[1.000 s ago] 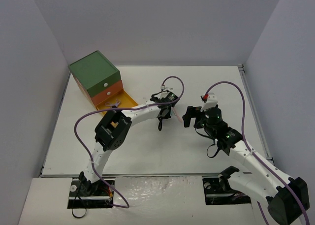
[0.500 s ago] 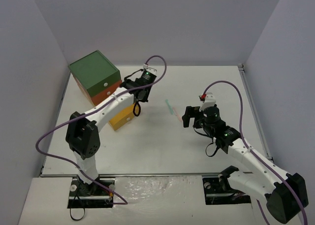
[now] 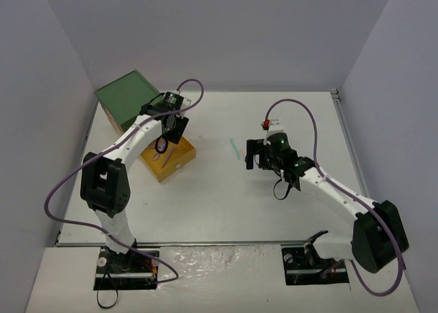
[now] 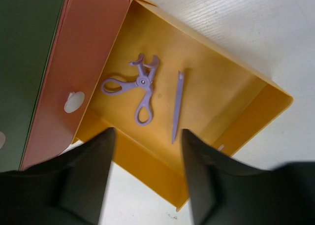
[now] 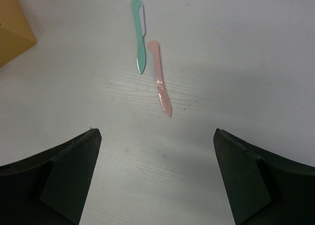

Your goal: Organize the makeup

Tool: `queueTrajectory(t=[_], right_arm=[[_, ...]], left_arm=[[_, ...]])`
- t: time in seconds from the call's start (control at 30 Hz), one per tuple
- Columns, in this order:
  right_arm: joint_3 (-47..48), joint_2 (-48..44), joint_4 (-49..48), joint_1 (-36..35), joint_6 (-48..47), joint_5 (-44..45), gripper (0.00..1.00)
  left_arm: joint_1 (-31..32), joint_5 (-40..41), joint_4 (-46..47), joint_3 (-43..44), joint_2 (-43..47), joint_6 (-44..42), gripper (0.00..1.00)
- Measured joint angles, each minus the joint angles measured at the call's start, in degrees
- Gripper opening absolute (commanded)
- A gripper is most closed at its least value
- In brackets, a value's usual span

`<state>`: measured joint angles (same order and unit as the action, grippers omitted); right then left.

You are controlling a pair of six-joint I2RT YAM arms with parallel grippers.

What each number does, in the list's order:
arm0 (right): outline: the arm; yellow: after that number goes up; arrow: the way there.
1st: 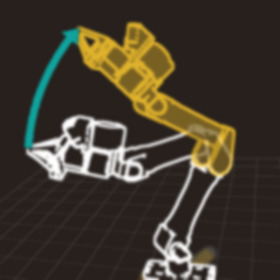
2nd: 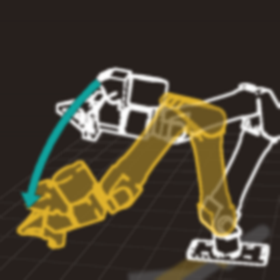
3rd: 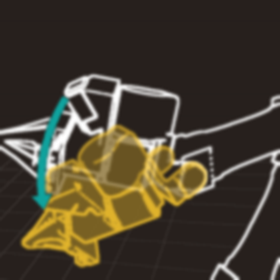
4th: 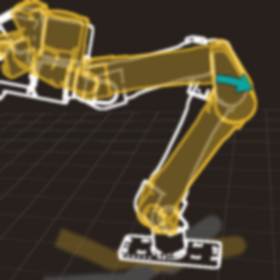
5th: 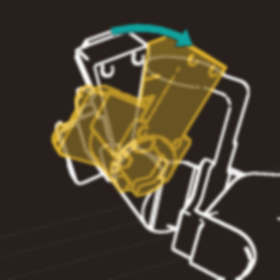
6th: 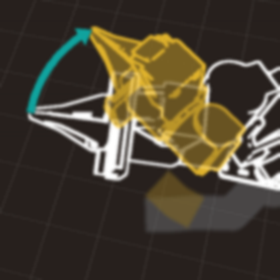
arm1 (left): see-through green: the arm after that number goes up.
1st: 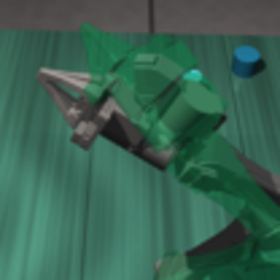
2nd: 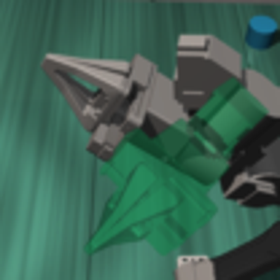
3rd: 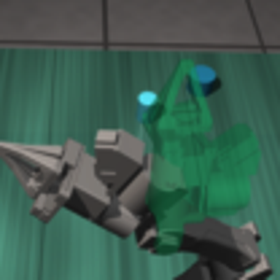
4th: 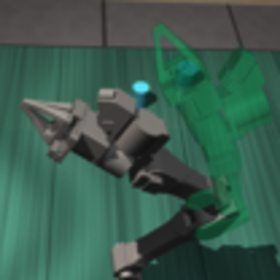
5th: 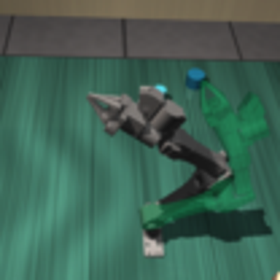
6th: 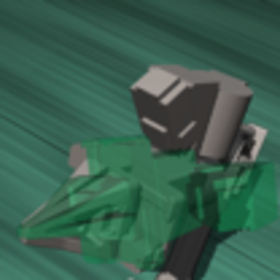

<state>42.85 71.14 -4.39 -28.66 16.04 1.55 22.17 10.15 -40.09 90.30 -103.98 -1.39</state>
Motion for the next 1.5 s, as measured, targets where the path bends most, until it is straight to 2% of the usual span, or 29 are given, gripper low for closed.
queueTrajectory(t=[0.07,0.3,0.47,0.6,0.73,0.9,1.13,1.2,1.3,1.33,1.5], right_arm=[[1.7,3.3,0.1,0.2,-0.4,-0.4,0.91],[6.8,14.0,1.5,0.2,-2.3,-2.1,0.80],[11.2,21.7,3.2,0.2,-3.7,-1.8,0.71],[14.3,27.5,4.3,0.2,-4.9,-1.0,0.68],[16.2,30.9,5.7,0.2,-5.9,-0.4,0.65],[21.8,36.2,6.8,0.2,-7.3,0.4,0.58],[26.4,40.0,6.6,0.6,-8.1,0.1,0.37],[26.8,40.4,6.4,0.7,-8.4,-0.2,0.27],[26.8,40.5,6.1,1.1,-8.7,-0.9,0.04],[26.8,40.5,6.1,1.3,-8.8,-1.1,0.00],[26.7,40.4,5.9,1.7,-9.4,-1.5,0.00]], left_arm=[[-0.1,-0.2,0.0,0.0,0.0,-0.3,0.68],[-0.1,-0.3,-1.3,0.0,2.9,2.5,0.79],[-0.1,-0.7,-1.0,-4.0,14.2,7.8,0.86],[-0.2,-1.2,0.2,-9.1,24.7,11.3,0.89],[-0.2,-1.4,0.3,-13.5,30.7,13.3,0.95],[-0.5,-1.3,1.3,-20.8,35.6,14.7,0.97],[-0.6,-2.0,2.1,-24.4,39.8,16.1,0.97],[-0.6,-2.7,2.4,-24.5,40.0,16.6,0.97],[-0.6,-3.7,3.0,-24.5,40.1,17.0,0.97],[-0.6,-4.1,3.1,-24.5,40.1,17.2,0.97],[-0.6,-7.2,3.9,-24.5,40.1,18.7,0.97]])
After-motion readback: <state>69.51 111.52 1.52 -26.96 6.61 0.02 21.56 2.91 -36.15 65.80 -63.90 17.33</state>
